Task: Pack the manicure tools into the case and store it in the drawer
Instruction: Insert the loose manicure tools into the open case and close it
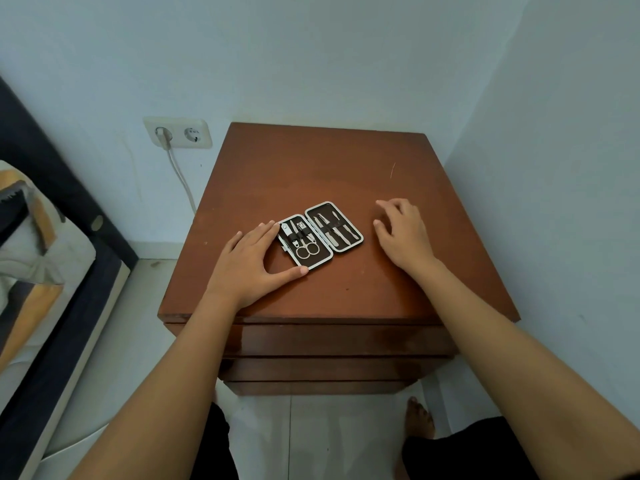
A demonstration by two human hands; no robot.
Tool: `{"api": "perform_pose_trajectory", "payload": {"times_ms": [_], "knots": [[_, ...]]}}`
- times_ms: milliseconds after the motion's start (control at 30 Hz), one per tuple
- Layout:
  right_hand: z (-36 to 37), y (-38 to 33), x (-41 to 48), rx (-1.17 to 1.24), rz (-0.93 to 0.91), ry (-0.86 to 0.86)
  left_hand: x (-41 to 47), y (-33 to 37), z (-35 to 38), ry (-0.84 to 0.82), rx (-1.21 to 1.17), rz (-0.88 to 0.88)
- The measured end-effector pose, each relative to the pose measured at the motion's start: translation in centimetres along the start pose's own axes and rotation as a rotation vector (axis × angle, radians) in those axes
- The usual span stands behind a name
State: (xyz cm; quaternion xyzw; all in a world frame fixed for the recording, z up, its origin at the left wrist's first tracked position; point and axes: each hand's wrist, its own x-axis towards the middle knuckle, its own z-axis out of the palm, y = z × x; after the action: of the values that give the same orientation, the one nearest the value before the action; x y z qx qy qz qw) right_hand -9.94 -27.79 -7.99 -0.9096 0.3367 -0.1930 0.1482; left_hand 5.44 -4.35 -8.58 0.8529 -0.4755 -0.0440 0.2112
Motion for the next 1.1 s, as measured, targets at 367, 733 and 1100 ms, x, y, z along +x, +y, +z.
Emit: {"api": "perform_pose_trajectory", "payload": {"times_ms": [367, 733, 1100], "knots": [[1.6, 1.9, 8.7, -0.151, 0.131, -0.242, 0.2, -0.2, 0.3, 0.029, 0.037, 0.021], [0.9, 1.5, 3.5, 0.086, 0.066, 0.014, 0.1, -0.1, 0.1, 0.017, 0.027, 0.005], [-1.2, 1.6, -2.5, 0.355, 0.206, 0.131, -0.1, 0.1, 0.0, -0.005, 0.024, -0.002]]}}
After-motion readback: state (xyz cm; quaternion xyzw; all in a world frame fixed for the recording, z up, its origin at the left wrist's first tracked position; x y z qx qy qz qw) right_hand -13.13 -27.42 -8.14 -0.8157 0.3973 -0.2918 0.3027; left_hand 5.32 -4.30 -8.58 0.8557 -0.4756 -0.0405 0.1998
